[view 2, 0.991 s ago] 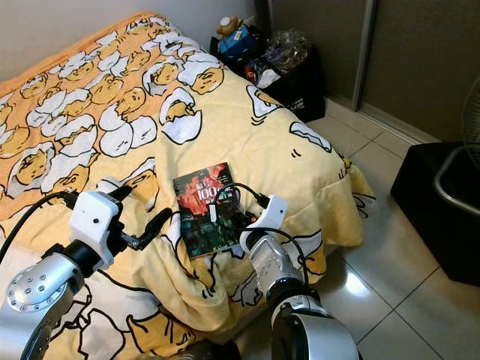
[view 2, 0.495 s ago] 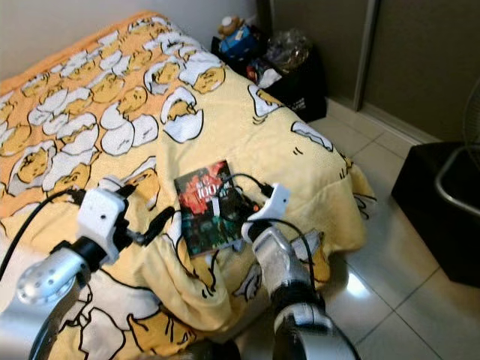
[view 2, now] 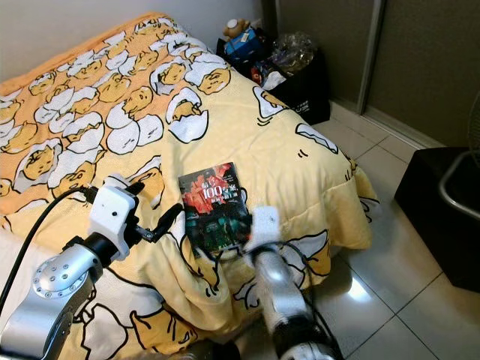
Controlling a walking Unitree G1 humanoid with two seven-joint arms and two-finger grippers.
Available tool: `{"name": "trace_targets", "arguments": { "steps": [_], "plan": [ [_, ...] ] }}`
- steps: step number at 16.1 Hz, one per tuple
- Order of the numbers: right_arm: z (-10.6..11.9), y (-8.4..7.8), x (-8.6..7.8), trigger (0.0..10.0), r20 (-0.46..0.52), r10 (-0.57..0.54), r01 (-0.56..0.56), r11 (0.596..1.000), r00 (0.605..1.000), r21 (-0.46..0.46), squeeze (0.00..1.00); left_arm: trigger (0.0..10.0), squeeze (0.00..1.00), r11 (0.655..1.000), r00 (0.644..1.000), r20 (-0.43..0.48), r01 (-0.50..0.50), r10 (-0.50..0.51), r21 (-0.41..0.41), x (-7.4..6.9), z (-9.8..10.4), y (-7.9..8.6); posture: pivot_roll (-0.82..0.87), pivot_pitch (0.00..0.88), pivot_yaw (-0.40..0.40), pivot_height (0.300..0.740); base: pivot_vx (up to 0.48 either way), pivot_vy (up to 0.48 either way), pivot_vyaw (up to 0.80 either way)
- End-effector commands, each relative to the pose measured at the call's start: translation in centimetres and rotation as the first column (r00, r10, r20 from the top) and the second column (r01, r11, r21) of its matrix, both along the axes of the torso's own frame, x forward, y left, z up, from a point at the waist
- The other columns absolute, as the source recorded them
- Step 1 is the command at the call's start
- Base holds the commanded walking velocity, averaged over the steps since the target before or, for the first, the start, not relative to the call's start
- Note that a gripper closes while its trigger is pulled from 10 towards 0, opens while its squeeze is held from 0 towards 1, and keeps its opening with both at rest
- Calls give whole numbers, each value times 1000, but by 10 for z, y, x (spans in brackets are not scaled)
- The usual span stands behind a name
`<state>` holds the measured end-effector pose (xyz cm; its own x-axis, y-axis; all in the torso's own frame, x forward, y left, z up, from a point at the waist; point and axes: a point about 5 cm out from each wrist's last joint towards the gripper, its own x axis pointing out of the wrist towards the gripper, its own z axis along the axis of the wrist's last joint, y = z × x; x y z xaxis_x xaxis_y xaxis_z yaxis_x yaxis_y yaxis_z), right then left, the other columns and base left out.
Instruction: Clean up the room
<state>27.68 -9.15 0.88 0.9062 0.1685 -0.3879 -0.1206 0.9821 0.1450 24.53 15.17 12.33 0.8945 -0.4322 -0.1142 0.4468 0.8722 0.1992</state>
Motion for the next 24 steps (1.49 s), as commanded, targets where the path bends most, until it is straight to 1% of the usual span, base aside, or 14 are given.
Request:
{"name": "trace_targets", "arguments": {
  "steps": [1, 3, 6, 7, 8, 9, 11, 12, 14, 15, 17, 19, 21, 24],
  "plan": [
    [1, 12, -2, 10000, 25, 1, -1, 1000, 1000, -18, 1000, 10000, 0, 1000, 1000, -3, -14, 15, 23, 2, -1, 6, -55, 98, 282, 740, 0, 0, 0],
    [6, -2, 6, 10000, 97, -61, 68, 995, 993, -71, 1000, 10000, 0, 1000, 1000, -2, -10, 10, 29, 2, -1, 8, -49, 101, 289, 740, 0, 0, 0],
    [28, -19, 12, 10000, 276, -149, 179, 980, 949, -86, 1000, 10000, 0, 1000, 1000, -5, -22, 22, 19, -2, -3, 14, -38, 100, 287, 740, 0, 0, 0],
    [41, -27, 5, 10000, 378, -175, 240, 962, 909, -130, 1000, 10000, 0, 999, 999, -9, -33, 33, 26, -7, -5, 17, -41, 101, 283, 740, 0, 0, 0],
    [49, -29, -10, 10000, 451, -156, 258, 950, 879, -175, 1000, 10000, 0, 999, 999, -29, -34, 35, 36, -15, -10, 19, -48, 102, 282, 740, 0, 0, 0],
    [49, -26, -25, 10000, 476, -127, 247, 948, 870, -199, 1000, 10000, 0, 999, 998, -44, -35, 36, 33, -20, -13, 18, -54, 105, 280, 740, 0, 0, 0],
    [43, -23, -35, 10000, 460, -112, 225, 954, 881, -199, 1000, 10000, 0, 999, 997, -55, -50, 51, 17, -21, -15, 17, -60, 108, 280, 740, 0, 0, 0],
    [36, -22, -43, 10000, 435, -116, 225, 952, 893, -208, 1000, 10000, 0, 999, 998, -44, -46, 45, -28, -19, -12, 12, -62, 110, 281, 740, 0, 0, 0],
    [54, -24, -46, 10000, 493, -145, 261, 949, 858, -177, 1000, 10000, 0, 997, 998, -2, -62, 62, -37, -22, -7, 13, -63, 111, 280, 740, 0, 0, 0],
    [65, -25, -55, 10000, 521, -142, 271, 945, 842, -180, 1000, 10000, 0, 990, 993, -26, -119, 117, -81, -25, -8, 20, -62, 112, 276, 740, 0, 0, 0],
    [82, -21, -90, 10000, 550, -112, 254, 948, 827, -190, 1000, 10000, 0, 956, 964, -85, -261, 251, -137, -31, -12, 34, -72, 116, 262, 740, 0, 0, 0],
    [87, -20, -103, 10000, 546, -84, 228, 953, 834, -200, 1000, 10000, 0, 942, 963, -80, -270, 259, -198, -33, -9, 29, -84, 116, 247, 740, 0, 0, 0],
    [86, -24, -104, 10000, 531, -79, 225, 950, 844, -216, 1000, 10000, 0, 934, 963, -73, -269, 259, -235, -32, -7, 22, -96, 116, 237, 740, 0, 0, 0],
    [88, -29, -97, 10000, 527, -73, 232, 942, 847, -241, 1000, 10000, 0, 935, 961, -55, -275, 269, -225, -27, -5, 23, -94, 115, 228, 740, 0, 0, 0]
  ]
}}
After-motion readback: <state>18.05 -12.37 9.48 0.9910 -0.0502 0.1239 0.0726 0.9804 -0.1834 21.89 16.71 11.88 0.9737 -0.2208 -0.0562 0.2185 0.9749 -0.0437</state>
